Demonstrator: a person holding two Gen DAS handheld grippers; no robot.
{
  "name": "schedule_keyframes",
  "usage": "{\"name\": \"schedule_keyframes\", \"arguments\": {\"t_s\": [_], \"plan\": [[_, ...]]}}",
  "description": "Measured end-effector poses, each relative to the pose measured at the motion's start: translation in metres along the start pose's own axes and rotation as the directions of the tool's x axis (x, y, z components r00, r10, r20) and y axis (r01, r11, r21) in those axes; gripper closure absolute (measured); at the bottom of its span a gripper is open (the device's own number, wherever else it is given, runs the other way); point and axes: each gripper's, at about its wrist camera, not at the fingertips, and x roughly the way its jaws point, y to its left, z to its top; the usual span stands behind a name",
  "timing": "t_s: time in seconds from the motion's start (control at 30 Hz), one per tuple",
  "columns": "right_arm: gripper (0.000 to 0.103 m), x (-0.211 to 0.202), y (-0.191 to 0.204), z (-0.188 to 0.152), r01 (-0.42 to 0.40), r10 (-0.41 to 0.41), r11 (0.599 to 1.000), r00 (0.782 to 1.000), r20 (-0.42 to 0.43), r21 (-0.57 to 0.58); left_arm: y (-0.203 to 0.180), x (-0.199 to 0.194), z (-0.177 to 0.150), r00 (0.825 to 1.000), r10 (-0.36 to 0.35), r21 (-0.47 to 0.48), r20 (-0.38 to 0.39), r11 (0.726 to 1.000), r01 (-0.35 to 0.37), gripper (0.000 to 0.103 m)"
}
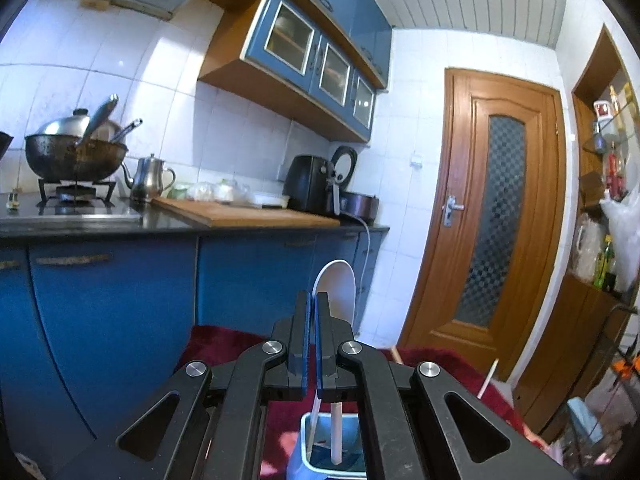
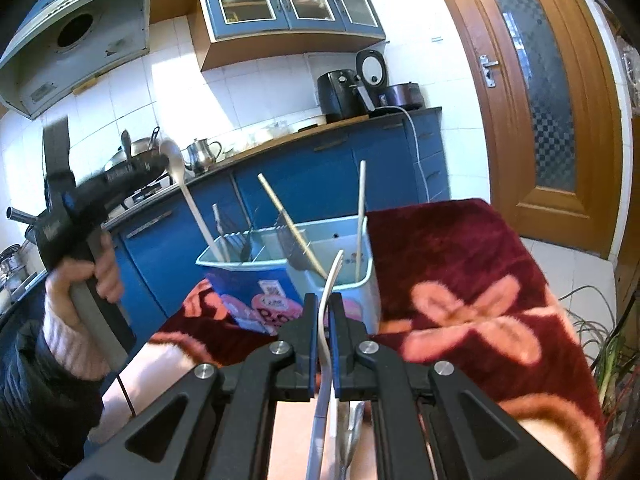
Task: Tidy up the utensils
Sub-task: 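Lift and carry the spoon and fork up over the blue holder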
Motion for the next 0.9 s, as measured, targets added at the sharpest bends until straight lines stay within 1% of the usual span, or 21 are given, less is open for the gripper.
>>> {"name": "schedule_keyframes", "arguments": {"t_s": [0.23, 0.4, 0.53, 0.67, 0.9], "plan": [[0.096, 0.009, -0.008, 0.025, 0.032, -0.032, 0.999, 0.997, 0.066, -0.005, -0.002, 0.014, -0.03, 0.998, -0.014, 0.0, -0.059, 1.0, 0.014, 0.102], [0.096, 0.024, -0.008, 0.048, 0.025, -0.022, 0.999, 0.991, 0.133, -0.022, -0.006, 0.02, -0.043, 0.996, -0.025, 0.026, -0.091, 0.999, 0.027, 0.102], [0.096, 0.038, -0.006, 0.064, 0.024, -0.012, 0.998, 0.978, 0.208, -0.053, -0.008, 0.026, -0.049, 0.993, -0.037, 0.034, -0.11, 0.999, 0.041, 0.102], [0.096, 0.058, -0.002, 0.078, 0.026, 0.0, 0.996, 0.96, 0.28, -0.089, -0.008, 0.028, -0.054, 0.992, -0.041, 0.034, -0.12, 0.998, 0.046, 0.102], [0.096, 0.092, 0.003, 0.088, 0.071, -0.01, 0.985, 0.933, 0.359, -0.156, -0.004, 0.031, -0.058, 0.991, -0.04, 0.02, -0.131, 0.999, 0.043, 0.102]]}}
